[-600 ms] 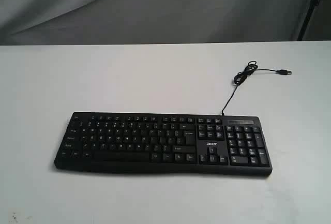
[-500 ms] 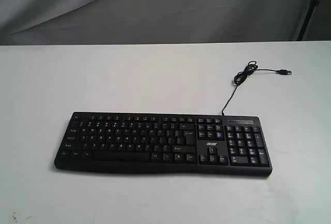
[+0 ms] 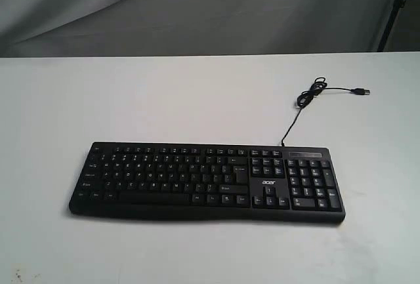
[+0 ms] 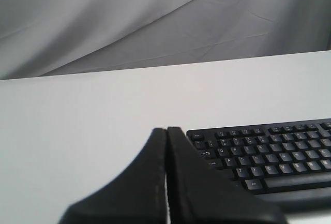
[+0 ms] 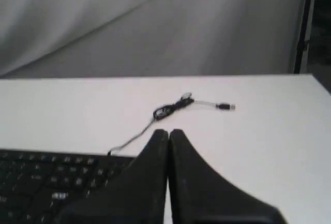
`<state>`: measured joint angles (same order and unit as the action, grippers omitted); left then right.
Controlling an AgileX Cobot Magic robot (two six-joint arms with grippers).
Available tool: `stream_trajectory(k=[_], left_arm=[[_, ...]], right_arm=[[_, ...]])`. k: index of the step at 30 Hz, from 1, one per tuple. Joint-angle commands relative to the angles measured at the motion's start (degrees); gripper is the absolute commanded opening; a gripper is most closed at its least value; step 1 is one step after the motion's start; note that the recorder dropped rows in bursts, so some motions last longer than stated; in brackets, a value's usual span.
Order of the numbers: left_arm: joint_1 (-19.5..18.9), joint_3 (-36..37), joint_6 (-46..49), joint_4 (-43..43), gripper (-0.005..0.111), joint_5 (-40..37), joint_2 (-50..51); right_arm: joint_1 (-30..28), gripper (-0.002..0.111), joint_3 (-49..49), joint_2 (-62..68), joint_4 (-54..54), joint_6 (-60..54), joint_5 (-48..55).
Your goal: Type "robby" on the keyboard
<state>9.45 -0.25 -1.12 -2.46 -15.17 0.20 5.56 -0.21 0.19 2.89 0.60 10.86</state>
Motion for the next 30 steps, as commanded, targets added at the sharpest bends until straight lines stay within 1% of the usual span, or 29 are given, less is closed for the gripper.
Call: stream_trajectory(k=[1, 4, 12, 15, 18, 20, 22, 24, 26, 30], left_arm=[[0.4, 0.2, -0.2, -0.3, 0.0, 0.3, -0.2], [0.4, 0.2, -0.2, -0.3, 0.0, 0.3, -0.2], [0.4, 0.2, -0.2, -0.3, 0.0, 0.3, -0.2], [0.4, 0.2, -0.2, -0.3, 0.0, 0.3, -0.2], [0.4, 0.2, -0.2, -0.3, 0.0, 0.3, -0.2], [0.4, 0.2, -0.2, -0.3, 0.0, 0.3, -0.2], [0.4, 0.2, -0.2, -0.3, 0.0, 0.3, -0.2], [0.4, 0.2, -0.2, -0.3, 0.0, 0.3, -0.2], [0.4, 0.2, -0.2, -0.3, 0.0, 0.3, -0.2], [0.4, 0.2, -0.2, -0.3, 0.0, 0.3, -0.2]], right_arm=[[-0.4, 0.0, 0.2, -0.2, 0.1, -0.6, -16.4], [-0.4, 0.0, 0.2, -0.2, 0.1, -0.2, -24.3], [-0.4, 0.0, 0.2, -0.2, 0.1, 1.0, -39.6], [-0.4, 0.0, 0.2, -0.2, 0.1, 9.8, -46.5], [-0.4, 0.0, 0.2, -0.2, 0.1, 23.2, -49.2], [-0.4, 0.0, 0.2, -0.2, -2.9, 27.9, -48.6], [-0.4, 0.0, -2.0, -0.1, -12.0, 30.7, -45.5], [-0.4, 0.0, -5.9, 3.4, -21.2, 35.7, -40.8], [-0.4, 0.0, -10.3, 9.0, -26.0, 41.6, -36.7], [-0.4, 0.0, -18.4, 22.0, -33.9, 48.8, -36.1]])
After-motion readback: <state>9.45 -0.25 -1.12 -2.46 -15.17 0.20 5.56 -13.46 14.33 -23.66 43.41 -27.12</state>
